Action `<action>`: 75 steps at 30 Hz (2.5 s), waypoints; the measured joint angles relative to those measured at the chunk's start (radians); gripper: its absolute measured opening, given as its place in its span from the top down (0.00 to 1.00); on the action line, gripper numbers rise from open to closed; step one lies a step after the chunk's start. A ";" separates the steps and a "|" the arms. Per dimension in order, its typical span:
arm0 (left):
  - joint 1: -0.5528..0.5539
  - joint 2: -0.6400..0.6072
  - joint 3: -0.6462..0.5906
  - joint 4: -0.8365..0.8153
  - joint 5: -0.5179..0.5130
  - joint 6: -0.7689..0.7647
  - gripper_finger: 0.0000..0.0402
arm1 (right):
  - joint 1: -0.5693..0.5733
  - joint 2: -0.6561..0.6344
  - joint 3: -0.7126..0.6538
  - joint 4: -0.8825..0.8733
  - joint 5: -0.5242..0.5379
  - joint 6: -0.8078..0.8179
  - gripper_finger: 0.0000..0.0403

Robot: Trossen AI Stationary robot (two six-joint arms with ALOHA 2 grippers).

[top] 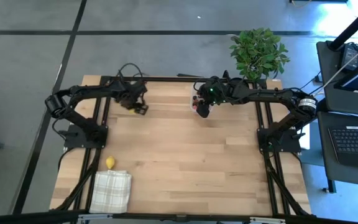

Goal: Pick and placing Produce into tupperware
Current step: Put the top lemon into the transparent bin

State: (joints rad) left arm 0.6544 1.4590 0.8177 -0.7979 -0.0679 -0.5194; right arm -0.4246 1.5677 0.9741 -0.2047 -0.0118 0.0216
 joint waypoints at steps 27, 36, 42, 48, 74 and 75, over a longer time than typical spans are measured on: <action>-0.209 -0.002 0.165 0.746 0.541 0.587 0.51 | 0.189 0.000 0.000 0.244 -0.006 -0.343 0.51; -0.234 -0.002 0.164 0.722 0.561 0.659 0.51 | 0.224 0.000 0.000 0.325 0.062 -0.403 0.51; -0.231 -0.002 0.164 0.697 0.561 0.662 0.51 | 0.282 0.000 0.000 0.316 0.116 -0.672 0.51; -0.231 -0.002 0.164 0.689 0.561 0.665 0.51 | 0.337 0.000 0.000 0.348 0.150 -0.835 0.51; -0.237 -0.002 0.163 0.657 0.564 0.661 0.51 | 0.358 0.000 0.000 0.420 0.247 -0.807 0.33; -0.237 -0.002 0.163 0.657 0.564 0.661 0.51 | 0.358 0.000 0.000 0.421 0.247 -0.808 0.29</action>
State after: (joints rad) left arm 0.4175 1.4570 0.9810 -0.1413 0.4965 0.1413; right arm -0.0662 1.5681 0.9745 0.2160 0.2348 -0.7863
